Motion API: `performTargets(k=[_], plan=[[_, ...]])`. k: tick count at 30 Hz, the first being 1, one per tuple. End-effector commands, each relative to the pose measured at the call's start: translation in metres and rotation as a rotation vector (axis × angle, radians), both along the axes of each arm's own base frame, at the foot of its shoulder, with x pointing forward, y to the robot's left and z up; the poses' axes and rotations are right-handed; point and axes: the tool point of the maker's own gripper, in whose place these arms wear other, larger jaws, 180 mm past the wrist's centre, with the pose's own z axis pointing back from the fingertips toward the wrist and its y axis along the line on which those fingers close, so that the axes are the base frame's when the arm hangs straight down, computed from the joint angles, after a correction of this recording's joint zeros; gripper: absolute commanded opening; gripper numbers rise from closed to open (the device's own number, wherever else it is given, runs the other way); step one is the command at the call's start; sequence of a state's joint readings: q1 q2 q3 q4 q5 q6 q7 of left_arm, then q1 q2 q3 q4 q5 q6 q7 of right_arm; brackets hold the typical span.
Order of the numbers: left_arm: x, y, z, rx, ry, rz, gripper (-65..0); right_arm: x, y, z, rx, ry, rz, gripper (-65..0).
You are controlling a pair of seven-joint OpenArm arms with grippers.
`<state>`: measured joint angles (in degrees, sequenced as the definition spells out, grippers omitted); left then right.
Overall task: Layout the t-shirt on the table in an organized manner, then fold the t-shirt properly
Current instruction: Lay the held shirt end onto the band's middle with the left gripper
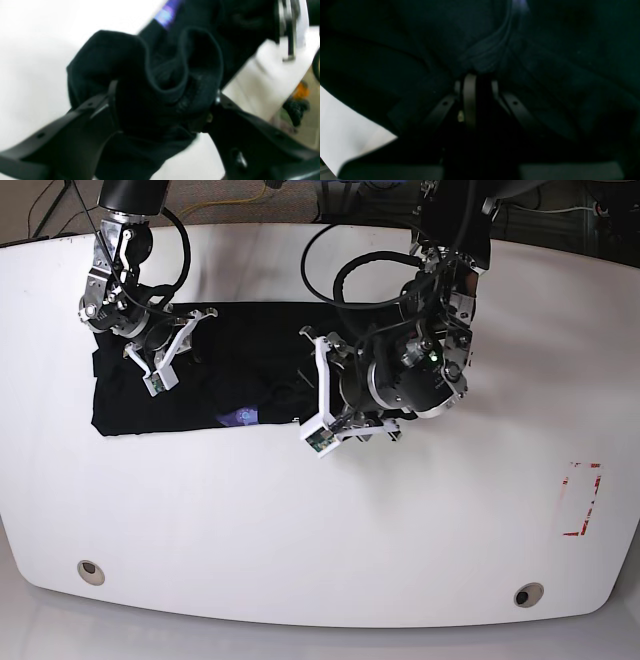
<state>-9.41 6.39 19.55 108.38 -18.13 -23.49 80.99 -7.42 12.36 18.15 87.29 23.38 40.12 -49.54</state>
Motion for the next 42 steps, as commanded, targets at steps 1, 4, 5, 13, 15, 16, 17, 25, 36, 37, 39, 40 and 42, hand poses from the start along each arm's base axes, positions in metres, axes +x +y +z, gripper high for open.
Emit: performTargets(k=[1,4,5,13,15,16,17,25,36,37,39,40,42], plan=[[0.006,-0.007,0.011,0.014,-0.055,0.0,-30.0,-0.008,0.0,-0.009,-0.029,0.052,0.016,-59.6],[0.001,-0.014,0.009,0.05,-0.064,-0.015,-29.4,-0.008,0.0,-0.009,-0.03,0.053,0.016,-59.6],[-0.001,-0.016,0.007,0.068,-0.068,-0.015,-29.6,-0.008,0.0,-0.009,-0.029,0.052,0.016,-59.6],[0.001,-0.014,0.0,0.258,-0.164,0.02,-29.4,-0.01,0.0,-0.01,-0.029,0.057,0.016,-59.6],[0.0,-0.015,-0.004,0.308,-0.186,0.006,-29.4,-0.01,0.0,-0.01,-0.029,0.057,0.016,-59.6],[0.0,-0.016,-0.004,0.314,-0.192,0.0,-29.4,-0.01,0.0,-0.01,-0.029,0.057,0.016,-59.6],[-0.001,-0.017,-0.003,0.32,-0.201,-0.008,-29.4,-0.011,0.0,-0.011,-0.029,0.058,0.016,-59.6],[-0.001,-0.015,-0.006,0.39,-0.24,-0.02,-29.4,-0.011,0.006,-0.011,-0.011,0.057,0.014,-59.6],[-0.001,-0.003,0.007,0.241,-0.256,-0.095,-29.4,-0.012,0.007,-0.012,-0.012,0.059,0.013,-59.6],[0.0,0.001,0.008,0.227,-0.253,-0.097,-29.4,-0.012,0.007,-0.012,-0.012,0.059,0.013,-59.6],[0.0,0.005,0.008,0.224,-0.247,-0.114,-29.4,-0.012,0.007,-0.012,-0.011,0.058,0.013,-59.6],[0.0,0.006,0.007,0.224,-0.241,-0.118,-29.4,-0.012,0.007,-0.012,-0.009,0.059,0.013,-59.6],[0.0,0.008,0.007,0.209,-0.232,-0.126,-29.4,-0.012,0.007,-0.012,-0.011,0.06,0.011,-59.6]])
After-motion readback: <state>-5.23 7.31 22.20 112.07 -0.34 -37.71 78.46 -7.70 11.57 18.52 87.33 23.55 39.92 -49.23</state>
